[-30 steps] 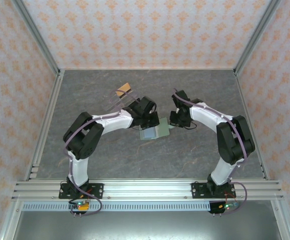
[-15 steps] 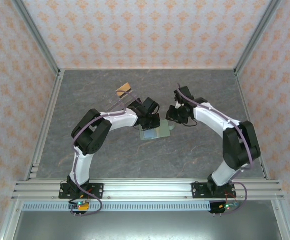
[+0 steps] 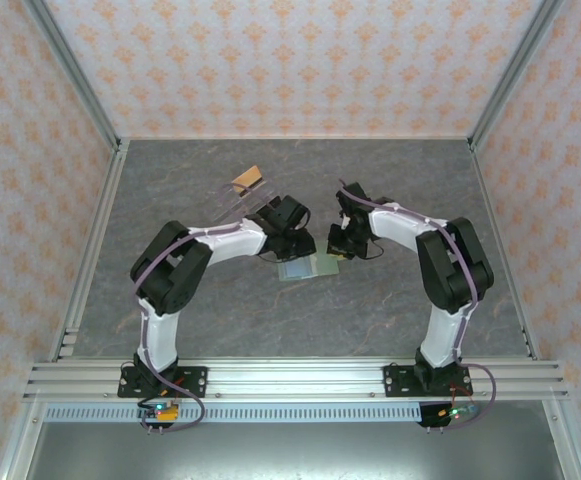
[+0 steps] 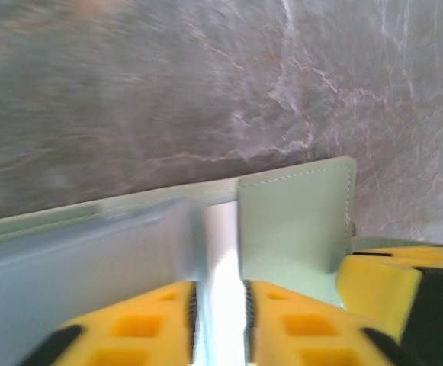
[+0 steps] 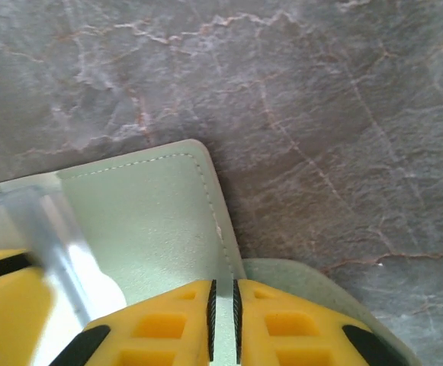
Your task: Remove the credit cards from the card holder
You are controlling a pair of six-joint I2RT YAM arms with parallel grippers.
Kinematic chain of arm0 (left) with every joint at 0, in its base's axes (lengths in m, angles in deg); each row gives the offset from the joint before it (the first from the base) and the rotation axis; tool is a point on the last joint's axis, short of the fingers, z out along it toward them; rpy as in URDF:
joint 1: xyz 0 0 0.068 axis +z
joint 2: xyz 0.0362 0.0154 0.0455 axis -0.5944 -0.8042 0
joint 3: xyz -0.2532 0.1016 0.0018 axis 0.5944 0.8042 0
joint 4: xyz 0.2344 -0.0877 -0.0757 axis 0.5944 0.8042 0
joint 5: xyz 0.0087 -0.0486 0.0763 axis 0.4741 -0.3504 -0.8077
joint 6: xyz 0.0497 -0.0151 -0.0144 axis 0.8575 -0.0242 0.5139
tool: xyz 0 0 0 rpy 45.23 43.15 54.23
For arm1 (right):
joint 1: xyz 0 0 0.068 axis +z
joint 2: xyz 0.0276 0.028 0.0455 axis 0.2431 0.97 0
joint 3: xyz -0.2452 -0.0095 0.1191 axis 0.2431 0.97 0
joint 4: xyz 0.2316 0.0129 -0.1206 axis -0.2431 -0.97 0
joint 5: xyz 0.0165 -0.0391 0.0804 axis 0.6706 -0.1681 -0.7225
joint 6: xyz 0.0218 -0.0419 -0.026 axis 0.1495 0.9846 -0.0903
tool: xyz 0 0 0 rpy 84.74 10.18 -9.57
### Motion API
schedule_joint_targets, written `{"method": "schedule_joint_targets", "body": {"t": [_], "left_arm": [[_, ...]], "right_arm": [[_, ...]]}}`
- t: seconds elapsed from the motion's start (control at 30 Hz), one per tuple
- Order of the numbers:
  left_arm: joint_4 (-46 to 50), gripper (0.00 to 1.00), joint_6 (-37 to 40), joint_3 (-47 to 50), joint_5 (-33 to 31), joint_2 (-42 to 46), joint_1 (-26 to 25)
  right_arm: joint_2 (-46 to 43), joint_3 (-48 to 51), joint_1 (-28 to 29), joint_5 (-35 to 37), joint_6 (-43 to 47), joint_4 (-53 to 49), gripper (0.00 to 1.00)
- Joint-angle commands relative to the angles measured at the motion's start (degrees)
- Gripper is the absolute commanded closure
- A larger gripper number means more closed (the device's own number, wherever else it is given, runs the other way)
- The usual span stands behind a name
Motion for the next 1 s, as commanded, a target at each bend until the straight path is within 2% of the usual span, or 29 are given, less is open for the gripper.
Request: {"method": "schedule_joint_targets", "body": {"t": [0.0,0.13,0.3,0.57,0.97], "left_arm": [[2.8,0.65,-0.3,3.0,-1.7,5.4,1.5],[5.0,0.56,-0.7,5.3,-3.5,7.5,2.0],[7.1,0.50,-0.9,6.1,-5.6,8.6,2.2],[5.7,0.49,-1.6,5.9,-3.5,6.8,2.2],[3.2,0.53,-2.8,5.3,-1.6,4.4,2.2]], "right_arm": [[1.1,-1.2,0.2,3.0,1.0,-1.5,0.84],[1.8,-1.3,0.1,3.3,2.1,-1.5,0.84],[1.9,-0.7,0.1,3.5,2.5,-0.6,0.84],[1.9,0.0,0.1,3.2,2.6,0.3,0.83],[1.8,0.3,0.1,2.9,2.6,0.4,0.83]]}}
